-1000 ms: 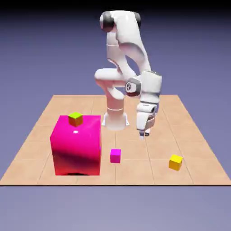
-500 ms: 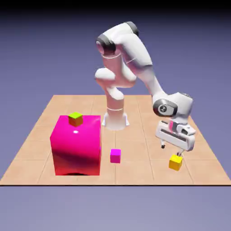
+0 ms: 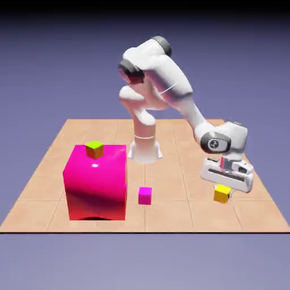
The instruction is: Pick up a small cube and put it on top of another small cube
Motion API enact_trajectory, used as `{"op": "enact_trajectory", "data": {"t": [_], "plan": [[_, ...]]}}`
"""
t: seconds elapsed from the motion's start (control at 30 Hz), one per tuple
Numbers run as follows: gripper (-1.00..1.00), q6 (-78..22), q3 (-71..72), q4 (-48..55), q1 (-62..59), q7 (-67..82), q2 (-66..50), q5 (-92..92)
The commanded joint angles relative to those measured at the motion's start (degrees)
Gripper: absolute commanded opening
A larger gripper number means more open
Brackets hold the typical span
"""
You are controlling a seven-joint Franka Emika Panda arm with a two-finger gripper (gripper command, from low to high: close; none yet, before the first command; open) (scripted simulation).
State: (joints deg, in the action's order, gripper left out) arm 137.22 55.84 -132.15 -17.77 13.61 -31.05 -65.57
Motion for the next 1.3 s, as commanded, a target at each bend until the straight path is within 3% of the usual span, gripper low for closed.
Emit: {"op": "enact_trajectory", "data": {"t": [0.0, 0.6, 1.03, 1.23, 1.27], "plan": [[-1.00, -0.20, -0.72, -0.30, -1.12, 0.73, 1.88, 2.41], [-1.00, -7.00, -13.69, -5.54, -23.13, 20.43, 36.60, 47.26], [-1.00, -18.92, -21.36, -8.90, -42.29, 52.08, 62.95, 73.17], [-1.00, -7.82, -18.05, -15.99, -44.25, 52.39, 59.31, 70.48], [1.00, -7.82, -18.05, -16.00, -44.25, 52.39, 59.31, 70.48]]}}
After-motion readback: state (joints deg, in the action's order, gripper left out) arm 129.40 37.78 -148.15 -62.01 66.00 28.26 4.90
